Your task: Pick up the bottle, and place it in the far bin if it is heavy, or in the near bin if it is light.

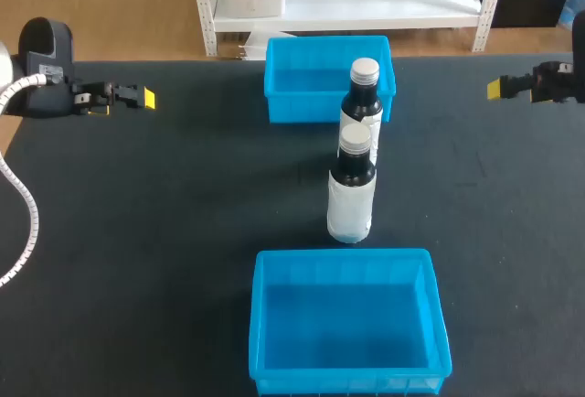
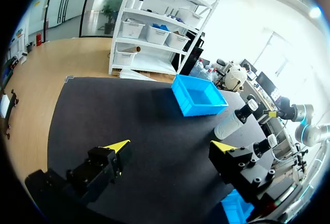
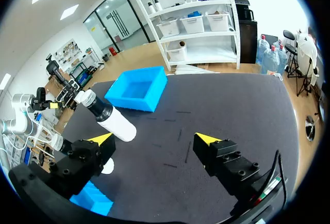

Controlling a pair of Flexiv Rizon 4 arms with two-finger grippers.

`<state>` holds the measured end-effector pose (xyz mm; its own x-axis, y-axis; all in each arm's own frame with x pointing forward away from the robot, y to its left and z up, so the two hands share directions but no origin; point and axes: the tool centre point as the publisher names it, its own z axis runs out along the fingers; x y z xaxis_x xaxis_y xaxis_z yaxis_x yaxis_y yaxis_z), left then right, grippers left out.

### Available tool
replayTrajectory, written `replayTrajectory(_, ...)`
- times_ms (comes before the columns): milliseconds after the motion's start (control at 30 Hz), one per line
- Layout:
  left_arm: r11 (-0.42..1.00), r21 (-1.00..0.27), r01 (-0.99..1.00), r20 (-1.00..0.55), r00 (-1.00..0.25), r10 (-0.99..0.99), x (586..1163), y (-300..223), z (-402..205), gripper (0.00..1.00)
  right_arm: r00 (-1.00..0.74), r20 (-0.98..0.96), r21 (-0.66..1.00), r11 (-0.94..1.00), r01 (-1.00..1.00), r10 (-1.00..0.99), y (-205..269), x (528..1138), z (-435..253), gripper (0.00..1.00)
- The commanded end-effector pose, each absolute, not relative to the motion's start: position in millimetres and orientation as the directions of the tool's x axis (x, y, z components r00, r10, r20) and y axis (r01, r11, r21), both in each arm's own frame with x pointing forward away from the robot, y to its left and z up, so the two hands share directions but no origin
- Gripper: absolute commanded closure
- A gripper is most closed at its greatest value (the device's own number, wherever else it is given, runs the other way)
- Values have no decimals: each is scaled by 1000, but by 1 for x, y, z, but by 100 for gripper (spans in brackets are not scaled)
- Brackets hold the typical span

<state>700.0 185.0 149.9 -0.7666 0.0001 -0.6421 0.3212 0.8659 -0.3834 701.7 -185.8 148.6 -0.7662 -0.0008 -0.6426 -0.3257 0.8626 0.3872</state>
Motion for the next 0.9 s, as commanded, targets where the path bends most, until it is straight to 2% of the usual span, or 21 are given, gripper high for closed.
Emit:
replayTrajectory(33,866,-383,321,-642,-767,0,700,185,150,0,-766,-643,383,866,-322,0,-185,700,150,0)
replayTrajectory(567,866,-383,321,-642,-767,0,700,185,150,0,-766,-643,383,866,-322,0,-185,700,150,0)
replayTrajectory(633,866,-383,321,-642,-767,0,700,185,150,0,-745,-664,359,850,-387,-59,-188,702,152,0)
replayTrajectory(767,866,-383,321,-642,-767,0,700,185,150,0,-670,-701,341,711,-615,-243,-190,708,157,0)
replayTrajectory(833,866,-383,321,-642,-767,0,700,185,150,0,-567,-734,367,483,-795,-374,-189,706,163,0)
replayTrajectory(900,866,-383,321,-642,-767,0,700,185,150,0,-464,-743,352,308,-884,-483,-191,700,166,0)
